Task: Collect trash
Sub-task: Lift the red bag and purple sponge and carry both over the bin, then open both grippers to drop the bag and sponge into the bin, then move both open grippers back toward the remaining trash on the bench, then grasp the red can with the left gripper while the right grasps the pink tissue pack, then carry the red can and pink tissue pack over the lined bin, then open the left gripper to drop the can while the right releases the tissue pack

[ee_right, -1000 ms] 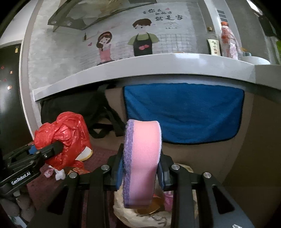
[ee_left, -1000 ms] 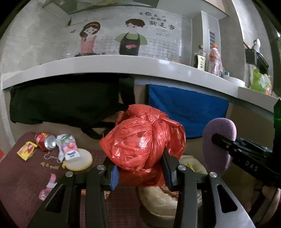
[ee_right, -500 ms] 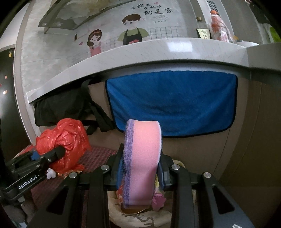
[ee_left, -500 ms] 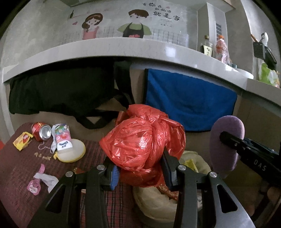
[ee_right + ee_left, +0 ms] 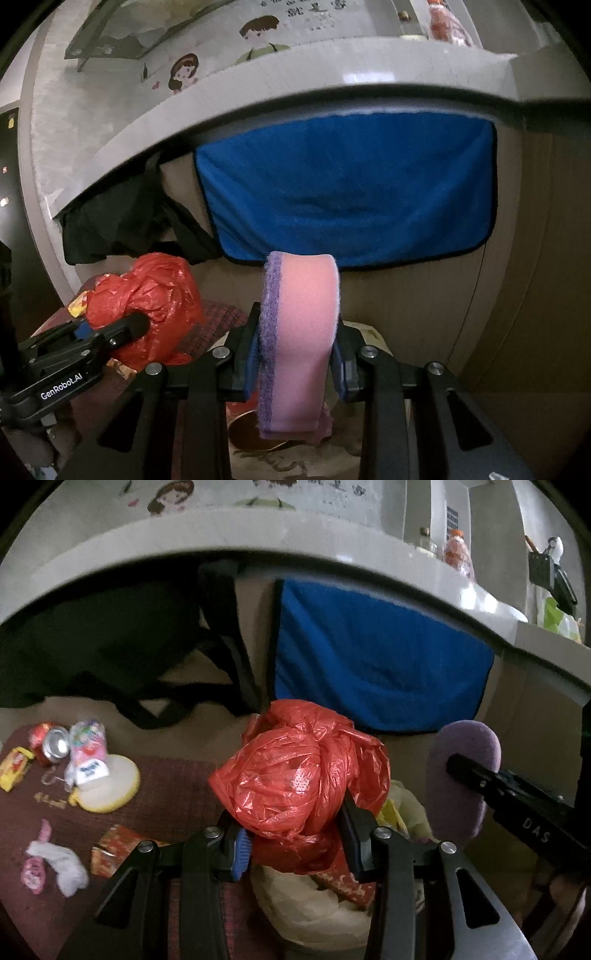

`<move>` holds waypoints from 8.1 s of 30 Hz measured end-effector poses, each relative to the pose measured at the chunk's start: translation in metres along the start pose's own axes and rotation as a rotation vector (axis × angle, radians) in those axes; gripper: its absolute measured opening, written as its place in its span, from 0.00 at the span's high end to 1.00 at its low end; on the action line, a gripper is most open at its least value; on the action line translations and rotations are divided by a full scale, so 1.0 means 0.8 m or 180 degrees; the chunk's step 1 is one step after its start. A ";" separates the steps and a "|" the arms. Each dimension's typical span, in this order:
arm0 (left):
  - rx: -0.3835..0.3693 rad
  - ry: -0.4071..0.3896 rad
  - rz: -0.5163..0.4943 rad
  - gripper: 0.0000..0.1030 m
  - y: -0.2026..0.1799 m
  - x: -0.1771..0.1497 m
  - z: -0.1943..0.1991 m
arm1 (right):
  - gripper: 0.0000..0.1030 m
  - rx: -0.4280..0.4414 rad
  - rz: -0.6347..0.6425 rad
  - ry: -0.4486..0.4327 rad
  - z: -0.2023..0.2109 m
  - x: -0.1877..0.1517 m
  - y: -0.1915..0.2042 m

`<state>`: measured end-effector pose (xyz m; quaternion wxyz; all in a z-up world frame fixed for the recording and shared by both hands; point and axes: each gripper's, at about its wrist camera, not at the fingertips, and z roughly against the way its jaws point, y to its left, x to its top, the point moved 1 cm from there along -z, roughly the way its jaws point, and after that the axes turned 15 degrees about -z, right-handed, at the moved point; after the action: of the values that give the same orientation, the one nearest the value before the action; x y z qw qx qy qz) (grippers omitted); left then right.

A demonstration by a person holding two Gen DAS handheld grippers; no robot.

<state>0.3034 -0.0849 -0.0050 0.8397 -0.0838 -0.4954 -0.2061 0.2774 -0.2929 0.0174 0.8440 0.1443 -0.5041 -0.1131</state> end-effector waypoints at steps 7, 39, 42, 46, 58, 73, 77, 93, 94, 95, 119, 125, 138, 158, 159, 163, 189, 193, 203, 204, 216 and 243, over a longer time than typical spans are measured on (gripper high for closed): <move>-0.0210 0.0402 -0.0050 0.60 -0.013 -0.018 -0.062 | 0.72 -0.0099 -0.0105 0.0279 -0.054 -0.020 -0.030; -0.0764 0.0254 0.0362 0.46 0.033 -0.001 -0.037 | 0.61 -0.0321 -0.0200 0.0355 -0.030 -0.017 -0.030; -0.0568 0.0074 0.0315 0.46 0.056 0.003 -0.011 | 0.61 -0.0263 -0.0239 0.0281 -0.017 -0.013 -0.014; -0.0272 -0.0038 0.0271 0.46 0.095 -0.005 0.021 | 0.61 -0.0159 -0.0249 0.0209 -0.007 -0.014 0.014; 0.0232 -0.0021 0.0590 0.46 0.257 -0.067 0.076 | 0.61 0.0148 0.0152 0.0331 -0.043 -0.042 0.167; 0.0229 0.0317 0.1218 0.45 0.531 -0.122 0.007 | 0.61 0.0439 0.0476 0.0924 -0.155 -0.111 0.302; 0.0260 0.0349 0.1110 0.45 0.520 -0.107 -0.038 | 0.61 0.0399 0.0487 0.1027 -0.182 -0.121 0.305; 0.0664 0.0694 0.0434 0.70 0.492 -0.095 -0.089 | 0.61 0.0370 0.0442 0.1176 -0.201 -0.124 0.279; 0.0647 0.0658 0.0444 0.70 0.492 -0.098 -0.074 | 0.61 0.0394 0.0441 0.1173 -0.199 -0.123 0.282; 0.0616 0.0625 0.0471 0.70 0.491 -0.102 -0.057 | 0.61 0.0433 0.0439 0.1171 -0.196 -0.122 0.287; 0.0329 0.0406 0.0880 0.71 0.432 -0.250 0.202 | 0.61 0.0606 0.1262 0.1142 -0.222 -0.157 0.432; 0.0331 0.0321 0.0870 0.71 0.442 -0.233 0.195 | 0.61 0.0356 0.0844 0.1204 -0.305 -0.130 0.411; 0.0215 0.0380 0.0964 0.71 0.440 -0.225 0.172 | 0.61 0.0268 0.0955 0.1489 -0.321 -0.139 0.404; 0.0511 0.0100 0.0577 0.71 0.352 -0.150 0.193 | 0.64 0.0677 0.0545 0.1020 -0.115 -0.108 0.351; 0.0513 0.0082 0.0555 0.71 0.348 -0.144 0.193 | 0.64 0.0690 0.0534 0.0985 -0.110 -0.105 0.349; 0.0537 -0.0021 0.0433 0.71 0.319 -0.114 0.194 | 0.64 0.0715 0.0522 0.0803 -0.089 -0.089 0.341; 0.0251 -0.0554 -0.0027 0.71 0.096 0.005 0.146 | 0.64 0.0202 0.0299 -0.0090 0.041 -0.023 0.144; 0.0168 -0.0546 -0.0085 0.72 0.070 0.005 0.131 | 0.64 0.0136 0.0215 -0.0134 0.050 -0.021 0.112; 0.0012 -0.0524 -0.0282 0.89 0.010 0.011 0.080 | 0.64 -0.0057 0.0119 -0.0191 0.047 -0.018 0.058; -0.0034 -0.0441 -0.0245 0.91 0.009 0.010 0.067 | 0.64 -0.0080 0.0077 -0.0168 0.042 -0.017 0.051; -0.0111 -0.0111 -0.0151 0.92 0.017 -0.007 0.012 | 0.64 -0.0111 -0.0134 0.0051 0.006 -0.033 0.016; -0.0273 -0.0027 -0.0002 0.91 0.039 -0.016 0.017 | 0.58 -0.0336 -0.0097 0.0155 -0.007 -0.044 0.024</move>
<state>0.3006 -0.0490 -0.0076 0.8332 -0.1204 -0.4897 -0.2272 0.2670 -0.2622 -0.0074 0.8606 0.1100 -0.4744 -0.1489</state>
